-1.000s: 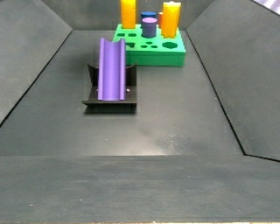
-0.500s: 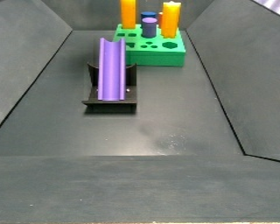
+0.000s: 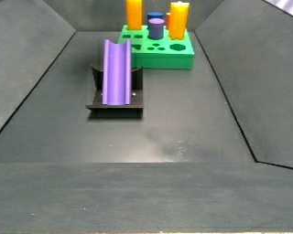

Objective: Pick up the arch object. Move up. Place the arch object on the fixture. Regrasp the arch object. Move to above the board. Insert the arch object.
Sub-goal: Regrasp the arch object.

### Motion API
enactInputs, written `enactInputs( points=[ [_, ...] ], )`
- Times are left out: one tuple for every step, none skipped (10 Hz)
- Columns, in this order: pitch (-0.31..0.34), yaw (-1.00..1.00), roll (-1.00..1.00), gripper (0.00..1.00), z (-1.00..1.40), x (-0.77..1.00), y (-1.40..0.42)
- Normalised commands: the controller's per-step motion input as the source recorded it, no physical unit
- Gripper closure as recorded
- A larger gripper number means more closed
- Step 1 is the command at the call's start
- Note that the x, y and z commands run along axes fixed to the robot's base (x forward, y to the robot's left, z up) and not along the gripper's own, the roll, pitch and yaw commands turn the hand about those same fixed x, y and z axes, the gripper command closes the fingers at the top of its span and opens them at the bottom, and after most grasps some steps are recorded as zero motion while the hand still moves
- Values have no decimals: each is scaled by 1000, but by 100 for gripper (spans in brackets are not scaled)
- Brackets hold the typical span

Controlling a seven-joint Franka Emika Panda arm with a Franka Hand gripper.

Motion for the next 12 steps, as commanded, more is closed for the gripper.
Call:
enactInputs(
  points=[
    [-40,151,102,0,-1000,53,41],
    [-61,136,90,0,-1000,59,38],
    [-89,102,72,0,-1000,68,36],
    [-105,66,68,0,-1000,78,31],
    [-105,37,70,0,-1000,84,29],
    [-101,14,64,0,-1000,93,24],
    [-86,-7,64,0,-1000,98,23],
    [-63,-24,65,0,-889,96,14],
    [-45,-32,60,0,-719,91,8],
    [-23,-31,61,0,-550,85,5],
    [-2,-27,60,0,-385,82,2],
    [16,-14,62,0,-178,85,-3]
  ],
)
